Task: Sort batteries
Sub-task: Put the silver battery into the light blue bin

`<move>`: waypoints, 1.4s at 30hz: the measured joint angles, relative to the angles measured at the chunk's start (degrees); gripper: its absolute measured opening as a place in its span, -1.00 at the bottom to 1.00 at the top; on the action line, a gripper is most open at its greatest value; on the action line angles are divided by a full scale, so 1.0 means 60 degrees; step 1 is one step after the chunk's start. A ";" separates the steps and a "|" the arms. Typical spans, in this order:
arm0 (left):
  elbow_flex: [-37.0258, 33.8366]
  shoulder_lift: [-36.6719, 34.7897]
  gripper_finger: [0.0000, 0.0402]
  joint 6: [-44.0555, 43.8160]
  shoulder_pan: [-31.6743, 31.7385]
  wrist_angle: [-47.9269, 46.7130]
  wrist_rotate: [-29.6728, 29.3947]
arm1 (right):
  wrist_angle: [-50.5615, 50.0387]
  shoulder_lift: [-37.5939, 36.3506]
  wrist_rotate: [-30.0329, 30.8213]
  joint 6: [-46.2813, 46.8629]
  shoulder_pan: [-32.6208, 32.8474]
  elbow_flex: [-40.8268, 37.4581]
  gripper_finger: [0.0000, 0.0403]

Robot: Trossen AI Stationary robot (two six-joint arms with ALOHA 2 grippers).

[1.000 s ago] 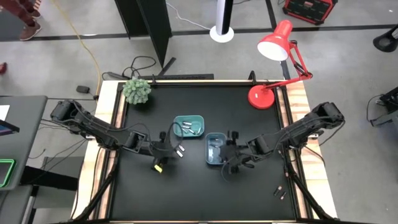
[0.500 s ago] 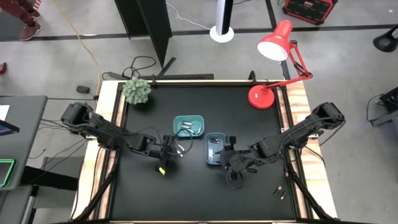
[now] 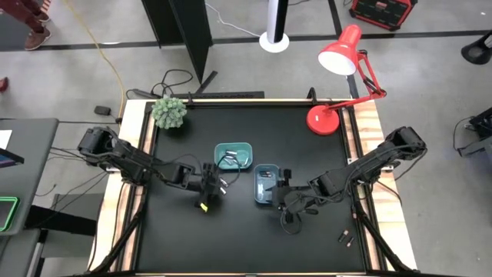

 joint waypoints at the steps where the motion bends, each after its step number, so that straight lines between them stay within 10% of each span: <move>1: 0.0000 -0.0003 0.01 0.0012 0.0063 0.0000 0.0010 | 0.0006 0.0000 -0.0003 0.0000 0.0000 0.0000 -0.12; 18: 0.0024 0.0848 -0.07 -0.0340 0.0512 0.0464 0.1186 | 0.0001 0.0000 -0.0003 0.0004 -0.0011 -0.0004 -0.12; 42: 0.0004 0.0850 -0.81 -0.0788 0.0497 0.0696 0.1217 | -0.0026 0.0000 -0.0003 0.0004 -0.0007 -0.0007 -0.12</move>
